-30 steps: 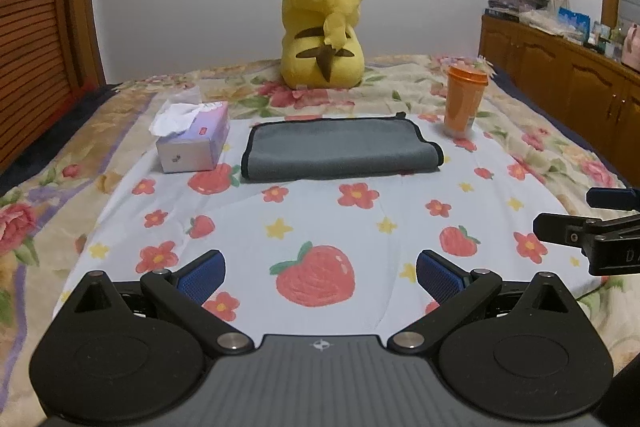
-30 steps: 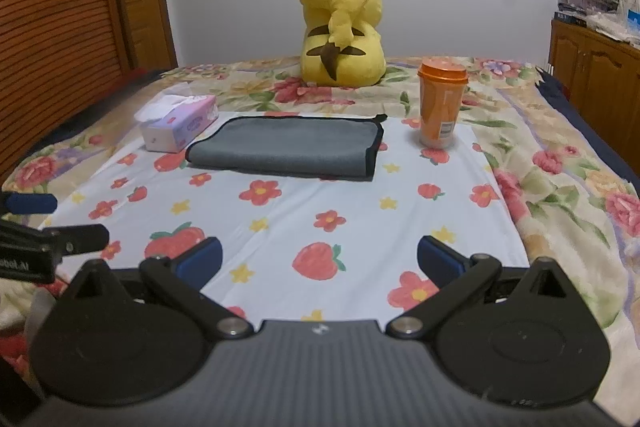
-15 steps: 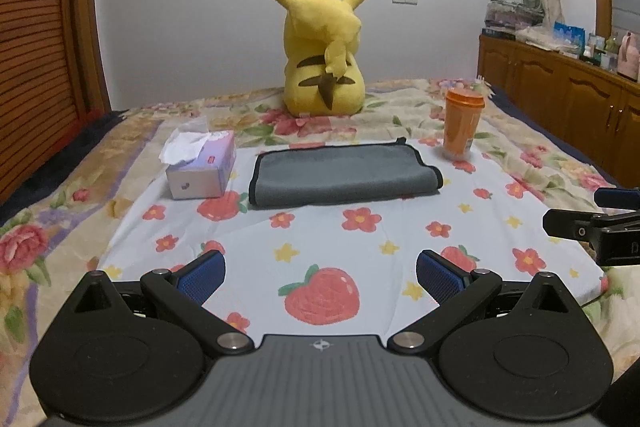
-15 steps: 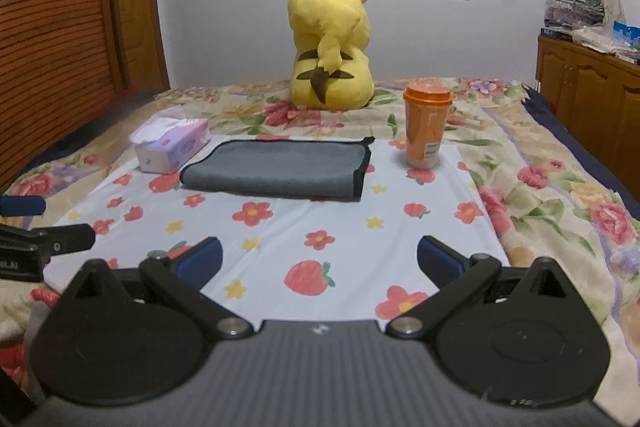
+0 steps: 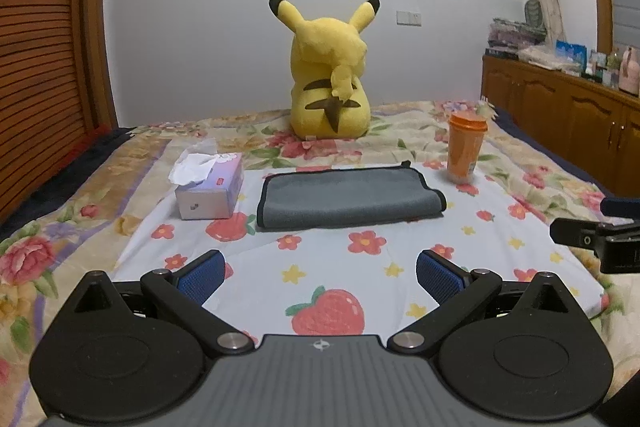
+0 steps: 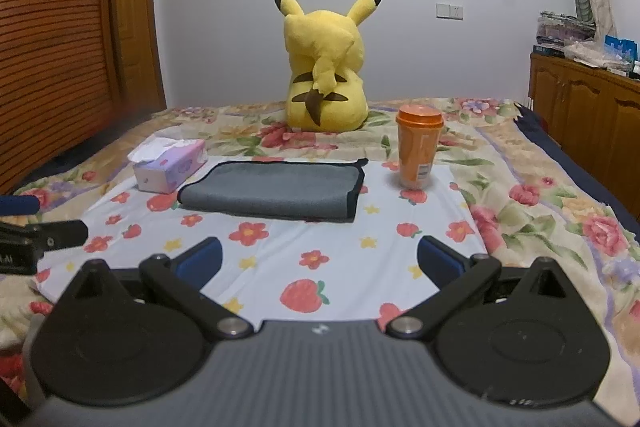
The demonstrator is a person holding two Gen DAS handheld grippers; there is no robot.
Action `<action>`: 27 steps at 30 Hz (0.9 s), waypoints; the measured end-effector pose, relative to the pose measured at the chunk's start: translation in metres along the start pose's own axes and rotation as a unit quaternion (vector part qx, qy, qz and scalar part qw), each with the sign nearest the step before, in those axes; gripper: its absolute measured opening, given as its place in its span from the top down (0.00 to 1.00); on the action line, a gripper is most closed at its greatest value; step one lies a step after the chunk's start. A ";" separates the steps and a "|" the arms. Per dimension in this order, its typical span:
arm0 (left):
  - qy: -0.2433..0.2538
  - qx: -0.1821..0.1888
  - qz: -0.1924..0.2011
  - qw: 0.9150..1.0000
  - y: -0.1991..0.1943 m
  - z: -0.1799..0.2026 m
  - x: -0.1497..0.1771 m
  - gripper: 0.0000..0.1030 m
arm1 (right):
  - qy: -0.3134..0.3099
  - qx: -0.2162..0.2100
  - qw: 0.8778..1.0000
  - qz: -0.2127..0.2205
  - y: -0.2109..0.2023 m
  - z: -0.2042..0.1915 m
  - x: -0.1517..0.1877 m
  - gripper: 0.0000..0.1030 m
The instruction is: Fold towel
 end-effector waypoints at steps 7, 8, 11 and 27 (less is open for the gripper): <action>-0.002 -0.004 0.018 1.000 -0.008 -0.001 -0.004 0.00 | 0.003 0.003 1.000 0.010 -0.003 0.002 -0.001 0.00; -0.002 -0.005 0.021 1.000 -0.009 -0.001 -0.005 0.00 | 0.003 0.004 1.000 0.011 -0.003 0.002 -0.002 0.00; -0.002 -0.007 0.030 1.000 -0.013 -0.002 -0.006 0.00 | 0.005 0.005 1.000 0.019 -0.006 0.003 -0.003 0.00; 0.009 -0.007 0.066 0.998 -0.025 0.002 -0.013 0.00 | 0.014 0.011 0.998 0.061 -0.018 0.010 -0.009 0.00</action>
Point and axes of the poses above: each gripper's, at about its wrist camera, not at the fingertips, and y roughly the way its jaws point, z to its right, x to its underside, the point moved 5 cm from there along y, roughly the way its jaws point, and after that the axes turned 11 degrees about x, right-handed, at the moved point
